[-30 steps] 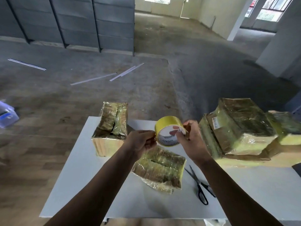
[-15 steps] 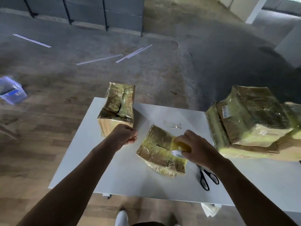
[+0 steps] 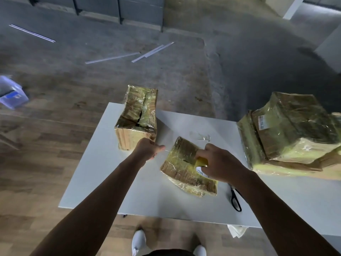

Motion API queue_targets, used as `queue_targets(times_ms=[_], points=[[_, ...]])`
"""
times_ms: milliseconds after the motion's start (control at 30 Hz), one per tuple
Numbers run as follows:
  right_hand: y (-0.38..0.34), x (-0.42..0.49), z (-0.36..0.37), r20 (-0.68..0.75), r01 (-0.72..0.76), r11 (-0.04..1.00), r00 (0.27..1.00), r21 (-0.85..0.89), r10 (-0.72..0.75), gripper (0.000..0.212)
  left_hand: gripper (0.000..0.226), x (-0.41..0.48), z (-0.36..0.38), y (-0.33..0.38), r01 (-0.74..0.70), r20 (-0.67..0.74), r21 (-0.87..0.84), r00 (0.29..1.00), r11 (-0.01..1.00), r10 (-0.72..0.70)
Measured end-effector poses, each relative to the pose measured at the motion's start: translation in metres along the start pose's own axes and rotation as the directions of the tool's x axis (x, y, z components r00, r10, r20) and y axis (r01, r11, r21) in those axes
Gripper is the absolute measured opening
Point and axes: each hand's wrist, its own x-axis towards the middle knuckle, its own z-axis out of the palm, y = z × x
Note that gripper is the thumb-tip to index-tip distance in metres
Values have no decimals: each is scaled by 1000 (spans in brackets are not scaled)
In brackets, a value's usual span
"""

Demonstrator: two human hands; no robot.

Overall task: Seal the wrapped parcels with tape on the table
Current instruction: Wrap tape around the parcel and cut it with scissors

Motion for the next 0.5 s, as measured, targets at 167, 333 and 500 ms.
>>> queue_targets(times_ms=[167, 333, 500], points=[[-3, 5, 3, 20, -22, 1000, 1000, -4, 22, 28, 25, 7, 1, -1, -1, 24, -7, 1000, 1000, 2], [-5, 5, 6, 26, -46, 999, 999, 5, 46, 26, 16, 11, 4, -8, -19, 71, -7, 997, 1000, 20], [-7, 5, 9, 24, -71, 997, 997, 5, 71, 28, 14, 16, 9, -15, -5, 100, -38, 995, 999, 9]])
